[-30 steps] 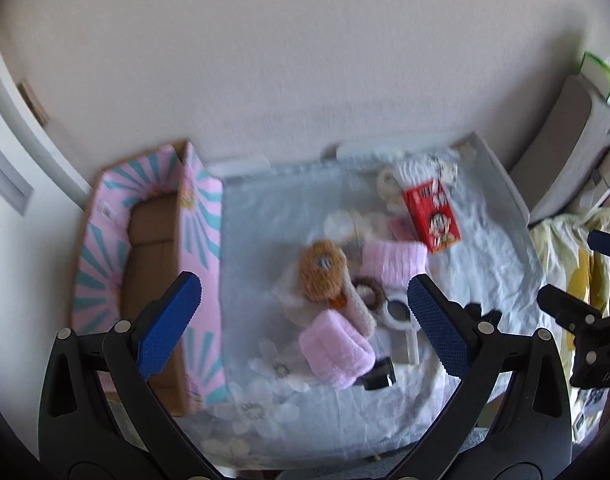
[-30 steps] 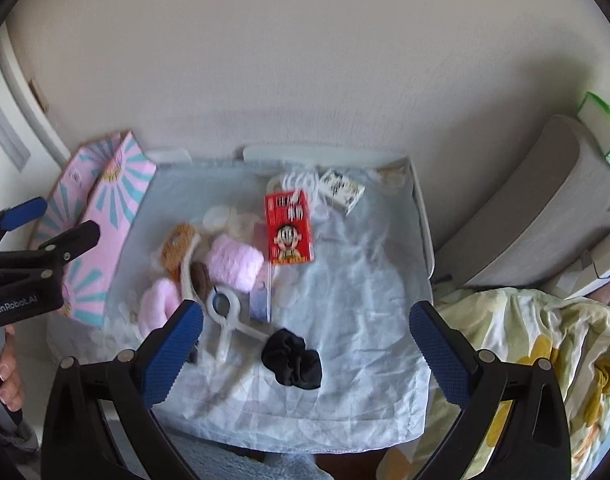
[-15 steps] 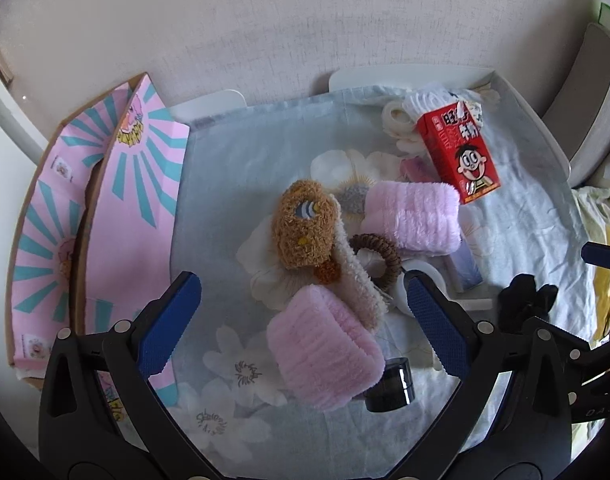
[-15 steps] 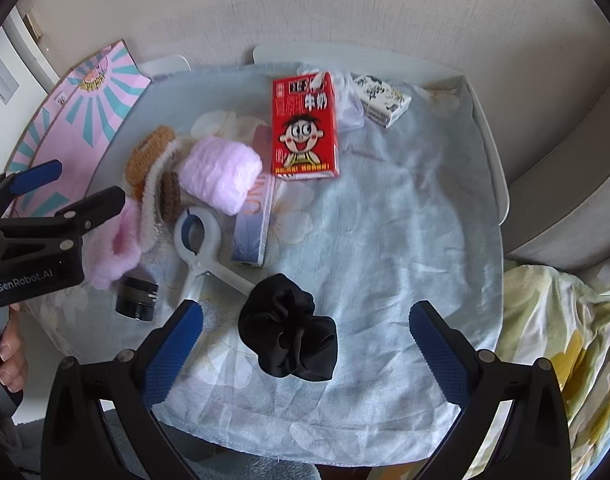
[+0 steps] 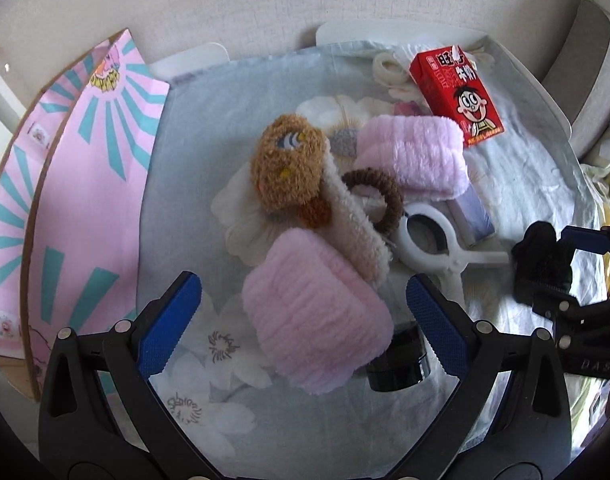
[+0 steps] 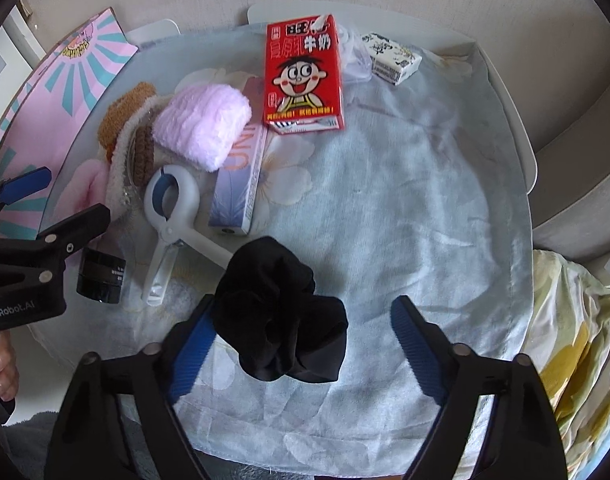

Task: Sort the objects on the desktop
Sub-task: 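Grasp the black scrunchie with the right gripper while the left gripper grasps the pink fuzzy band, then carry both items into the cardboard box and open both grippers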

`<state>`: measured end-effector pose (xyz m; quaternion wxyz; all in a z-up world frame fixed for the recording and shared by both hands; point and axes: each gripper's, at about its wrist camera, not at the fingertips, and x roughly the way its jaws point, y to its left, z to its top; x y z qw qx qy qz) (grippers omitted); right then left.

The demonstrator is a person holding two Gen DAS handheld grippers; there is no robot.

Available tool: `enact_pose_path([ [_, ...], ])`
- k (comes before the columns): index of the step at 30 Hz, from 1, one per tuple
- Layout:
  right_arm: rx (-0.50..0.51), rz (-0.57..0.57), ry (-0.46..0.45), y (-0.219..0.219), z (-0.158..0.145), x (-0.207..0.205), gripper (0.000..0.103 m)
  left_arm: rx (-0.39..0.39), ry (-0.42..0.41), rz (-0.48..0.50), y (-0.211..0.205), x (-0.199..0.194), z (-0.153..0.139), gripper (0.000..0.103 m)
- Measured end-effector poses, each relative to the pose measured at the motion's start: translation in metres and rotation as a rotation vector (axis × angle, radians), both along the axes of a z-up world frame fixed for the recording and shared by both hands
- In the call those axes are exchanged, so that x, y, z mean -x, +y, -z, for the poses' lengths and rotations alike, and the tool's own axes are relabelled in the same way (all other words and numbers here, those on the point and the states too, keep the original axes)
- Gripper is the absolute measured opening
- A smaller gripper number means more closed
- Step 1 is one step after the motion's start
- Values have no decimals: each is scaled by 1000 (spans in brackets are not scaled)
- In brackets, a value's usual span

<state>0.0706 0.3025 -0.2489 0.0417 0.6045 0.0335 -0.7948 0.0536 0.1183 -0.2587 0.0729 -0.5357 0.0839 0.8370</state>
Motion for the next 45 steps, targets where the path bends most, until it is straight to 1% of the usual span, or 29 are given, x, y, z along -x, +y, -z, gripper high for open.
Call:
enact_pose_path([
  [1,1,1,-4,1,1,-1,70,2,0,-12,-1,-1,2,102],
  [3,4,5,-10,3,3,-2,68,-7,-8,-15,-3,-2,6,98],
  [5,7,7,-14,4,4,-4,65,-18,-23,-19,-5,-1,10,90],
  [9,13,0,-12,4,5,-6,57,-53,-39,-27,-8,-1,15,81],
  [11,23,-1,-12,5,5,-6,47,-57,-40,-24,-6,-1,15,71],
  [12,27,-1,-11,5,5,-7,44,-58,-41,-21,-5,-1,15,68],
  [13,29,-2,-10,6,4,-7,38,-61,-40,-17,-4,-1,14,63],
  [14,27,-3,-7,6,3,-7,34,-63,-39,-15,-3,-1,14,58],
  [17,27,-4,-2,7,1,-7,29,-60,-38,-12,0,-1,13,52],
  [18,28,-2,-1,8,0,-8,28,-58,-39,-10,1,0,12,50],
  [20,38,4,3,11,-2,-9,27,-58,-29,-10,1,0,7,44],
  [23,45,17,18,18,-7,-12,27,-64,-20,-24,-2,2,-1,40],
  [25,55,28,24,23,-10,-14,27,-81,-21,-39,-6,4,-5,39],
  [29,50,43,41,31,-20,-17,27,-85,-7,-52,-13,4,-15,38],
  [31,50,46,57,35,-28,-18,26,-92,12,-49,-15,3,-25,38],
  [33,47,45,69,36,-35,-19,26,-103,55,-41,-18,2,-41,38],
  [36,48,64,88,23,-48,1,26,-109,137,-49,-29,7,-73,38],
  [38,50,70,107,17,-63,3,26,-117,175,-68,-39,12,-96,38],
  [40,24,58,142,6,-78,6,26,-123,209,-93,-51,17,-118,38],
  [43,-2,32,205,-8,-102,31,26,-141,269,-131,-75,22,-153,38],
  [45,-3,13,249,-13,-122,39,26,-131,299,-168,-92,24,-173,38],
])
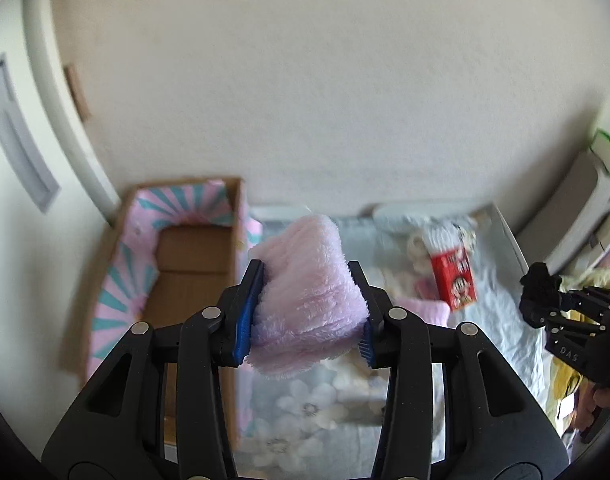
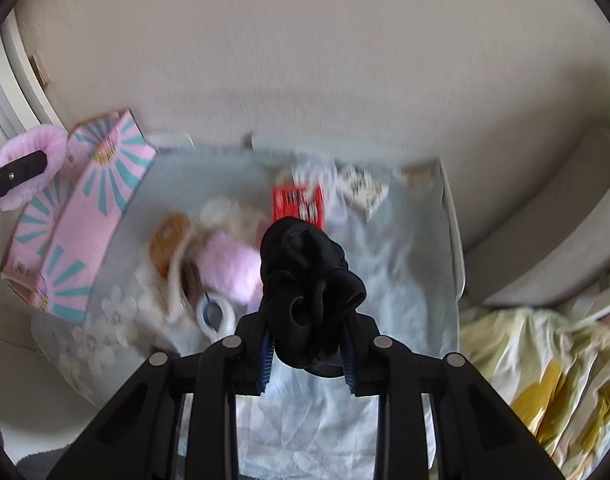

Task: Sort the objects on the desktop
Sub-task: 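Carry both items into the cardboard box and open both grippers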

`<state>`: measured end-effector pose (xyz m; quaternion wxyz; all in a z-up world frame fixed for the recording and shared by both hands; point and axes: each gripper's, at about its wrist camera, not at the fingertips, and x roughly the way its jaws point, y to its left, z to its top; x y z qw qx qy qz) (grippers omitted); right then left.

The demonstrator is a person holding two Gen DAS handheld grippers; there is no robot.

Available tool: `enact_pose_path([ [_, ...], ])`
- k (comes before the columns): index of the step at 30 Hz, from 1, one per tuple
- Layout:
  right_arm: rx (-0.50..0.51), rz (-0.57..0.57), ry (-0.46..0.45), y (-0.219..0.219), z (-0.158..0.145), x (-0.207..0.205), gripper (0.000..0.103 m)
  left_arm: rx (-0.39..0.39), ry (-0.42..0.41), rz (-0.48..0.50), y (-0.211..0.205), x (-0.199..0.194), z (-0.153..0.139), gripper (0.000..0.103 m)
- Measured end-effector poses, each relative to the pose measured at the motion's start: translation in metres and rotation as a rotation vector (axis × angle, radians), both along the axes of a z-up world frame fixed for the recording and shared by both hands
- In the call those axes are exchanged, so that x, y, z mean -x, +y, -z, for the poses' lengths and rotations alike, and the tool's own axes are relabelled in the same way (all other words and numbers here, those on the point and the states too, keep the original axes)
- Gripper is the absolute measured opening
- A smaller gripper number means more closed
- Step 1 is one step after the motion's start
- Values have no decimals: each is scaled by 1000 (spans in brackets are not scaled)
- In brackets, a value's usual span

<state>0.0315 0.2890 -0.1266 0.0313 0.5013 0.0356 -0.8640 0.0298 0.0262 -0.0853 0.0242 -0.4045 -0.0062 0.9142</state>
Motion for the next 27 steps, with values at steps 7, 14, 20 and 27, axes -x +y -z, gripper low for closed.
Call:
enact_pose_path([
  [7,14,-135,134,-54,-63,29,26,26,36,-138,-58,-2,-38,38],
  [14,82,-323,155,-146,-91,63,26,35,15,-240,-108,-7,-39,38],
  [20,134,-464,79,-230,-73,92,26,40,-54,-311,-135,-2,-9,38],
  [27,120,-513,-98,-296,-3,129,26,38,-186,-310,-142,9,54,38],
])
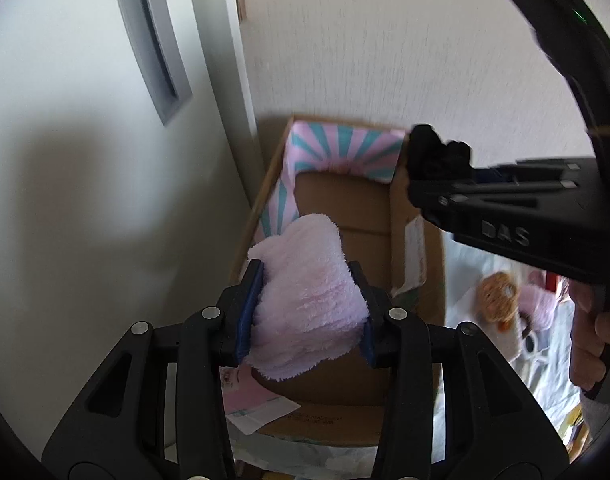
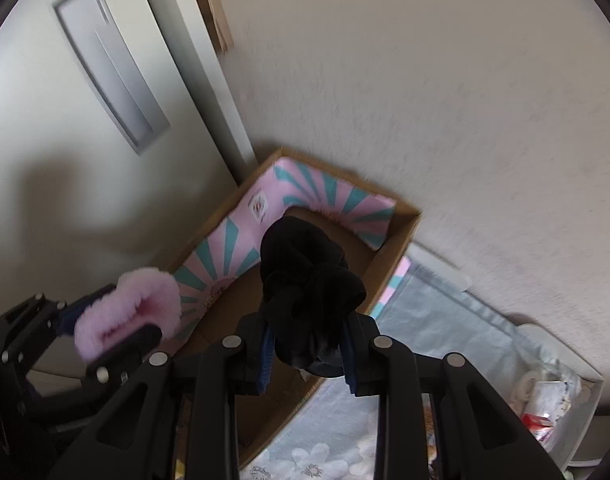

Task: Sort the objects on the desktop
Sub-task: 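Carry both items into the cardboard box and open both grippers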

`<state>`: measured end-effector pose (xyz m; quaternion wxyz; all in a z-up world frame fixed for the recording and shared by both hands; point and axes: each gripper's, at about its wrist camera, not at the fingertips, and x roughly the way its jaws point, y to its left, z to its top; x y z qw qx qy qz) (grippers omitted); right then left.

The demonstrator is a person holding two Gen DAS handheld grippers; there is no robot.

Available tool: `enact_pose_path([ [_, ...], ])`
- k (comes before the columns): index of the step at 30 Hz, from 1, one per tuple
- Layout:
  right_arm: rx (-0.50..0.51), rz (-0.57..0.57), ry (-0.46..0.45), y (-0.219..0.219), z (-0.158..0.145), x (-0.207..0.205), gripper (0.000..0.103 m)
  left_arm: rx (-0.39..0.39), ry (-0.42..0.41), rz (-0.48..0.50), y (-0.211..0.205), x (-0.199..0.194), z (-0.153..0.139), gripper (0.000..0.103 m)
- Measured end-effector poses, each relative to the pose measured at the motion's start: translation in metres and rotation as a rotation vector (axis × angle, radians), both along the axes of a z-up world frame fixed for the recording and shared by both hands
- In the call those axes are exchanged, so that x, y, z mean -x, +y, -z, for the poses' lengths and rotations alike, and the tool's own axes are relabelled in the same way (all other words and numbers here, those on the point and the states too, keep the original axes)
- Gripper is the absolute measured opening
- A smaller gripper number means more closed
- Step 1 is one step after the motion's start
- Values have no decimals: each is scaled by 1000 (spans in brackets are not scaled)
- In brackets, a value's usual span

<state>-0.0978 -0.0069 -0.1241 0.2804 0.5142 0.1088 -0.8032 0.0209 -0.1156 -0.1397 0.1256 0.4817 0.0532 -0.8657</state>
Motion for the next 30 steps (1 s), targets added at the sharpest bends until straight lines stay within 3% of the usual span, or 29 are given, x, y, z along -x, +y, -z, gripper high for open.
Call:
enact_pose_path([
  [5,-47,-32,-52,-15,34,7,26,-37,-68,-2,-5,5,35,38],
  [9,-68,-49,-67,-17,47,7,26,-62,-88,-15,-7,3,47,38],
  [10,-68,-48,-72,-18,49,9,26,-66,-89,-32,-8,3,48,38],
  [11,-69,-48,-75,-18,50,10,26,-59,-85,-213,-8,2,49,38],
  [13,-68,-49,-79,-19,52,12,26,-67,-82,-218,-6,1,48,38],
  [15,-52,-47,-97,-18,52,14,26,-74,-77,-230,-6,2,47,43],
  [16,-41,-45,-119,-17,53,17,36,-83,-75,-237,-7,2,47,55],
  [17,-37,-41,-140,-18,55,21,53,-93,-75,-247,-7,2,45,76],
  [19,-34,-26,-140,-18,53,23,64,-100,-59,-250,-6,1,41,96],
  [24,-31,-19,-50,-14,35,20,70,-42,-25,-230,2,-1,27,98],
  [30,-7,-16,-37,-9,25,15,71,-33,-19,-212,7,0,21,98],
])
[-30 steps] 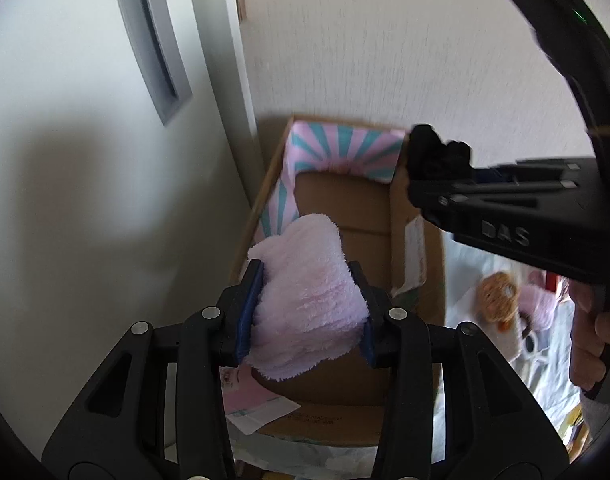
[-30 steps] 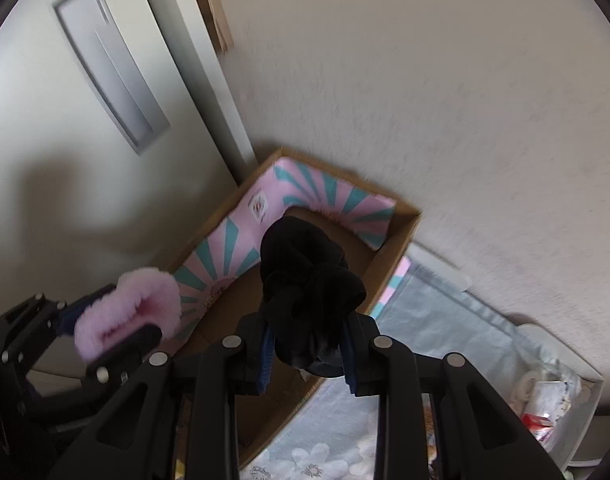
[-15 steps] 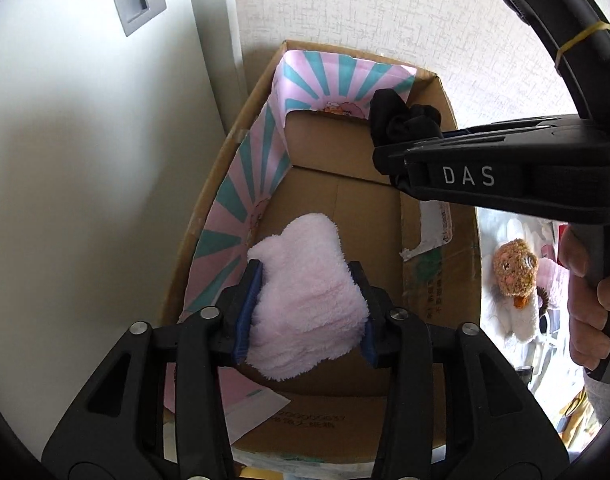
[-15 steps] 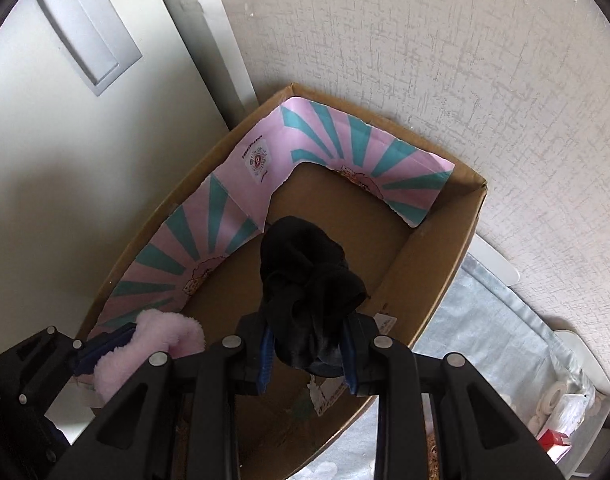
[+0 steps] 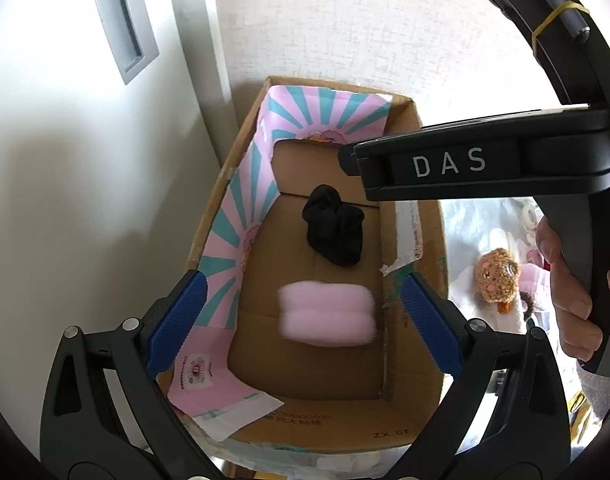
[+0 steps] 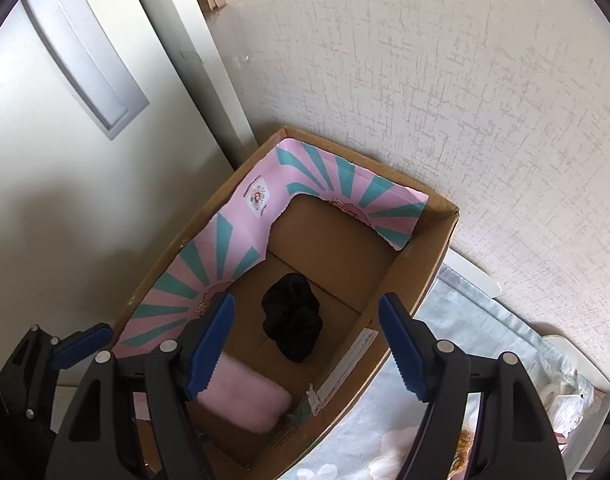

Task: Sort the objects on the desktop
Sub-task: 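Carry both items into the cardboard box and open both grippers, then return both tools to the objects on the cloth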

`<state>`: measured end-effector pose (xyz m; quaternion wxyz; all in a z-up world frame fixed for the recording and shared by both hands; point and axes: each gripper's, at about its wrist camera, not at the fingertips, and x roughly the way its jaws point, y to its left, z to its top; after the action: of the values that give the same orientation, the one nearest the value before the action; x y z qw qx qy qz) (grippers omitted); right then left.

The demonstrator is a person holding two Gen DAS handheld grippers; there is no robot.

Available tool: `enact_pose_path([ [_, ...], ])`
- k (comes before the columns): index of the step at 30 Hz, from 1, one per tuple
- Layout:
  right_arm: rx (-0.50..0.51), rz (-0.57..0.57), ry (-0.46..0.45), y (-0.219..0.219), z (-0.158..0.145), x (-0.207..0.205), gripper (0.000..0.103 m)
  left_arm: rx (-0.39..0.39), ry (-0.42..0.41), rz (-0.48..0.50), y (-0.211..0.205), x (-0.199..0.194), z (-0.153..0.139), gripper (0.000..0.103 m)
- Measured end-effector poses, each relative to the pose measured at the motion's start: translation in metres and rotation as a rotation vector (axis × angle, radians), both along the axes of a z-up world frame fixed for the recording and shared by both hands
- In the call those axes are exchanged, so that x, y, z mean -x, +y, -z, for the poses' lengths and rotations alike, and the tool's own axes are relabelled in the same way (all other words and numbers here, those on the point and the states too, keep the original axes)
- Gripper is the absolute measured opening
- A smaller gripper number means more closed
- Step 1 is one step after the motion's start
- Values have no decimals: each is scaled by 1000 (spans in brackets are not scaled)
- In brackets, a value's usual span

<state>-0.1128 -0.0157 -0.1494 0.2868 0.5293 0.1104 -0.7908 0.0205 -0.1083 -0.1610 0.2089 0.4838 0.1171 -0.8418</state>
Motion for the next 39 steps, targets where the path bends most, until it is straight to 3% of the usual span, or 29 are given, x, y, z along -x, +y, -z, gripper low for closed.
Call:
enact_pose_path([
  [10,-4,10,53,14,-22,-16,71,22,21,30,13,-7,-16,98],
  [18,27,67,86,50,-42,-24,71,43,56,58,33,-5,-36,98],
  [29,18,245,145,155,-63,-37,71,85,108,183,86,25,-62,98],
  [39,-5,448,133,261,-56,-49,71,79,113,314,138,66,-64,98],
])
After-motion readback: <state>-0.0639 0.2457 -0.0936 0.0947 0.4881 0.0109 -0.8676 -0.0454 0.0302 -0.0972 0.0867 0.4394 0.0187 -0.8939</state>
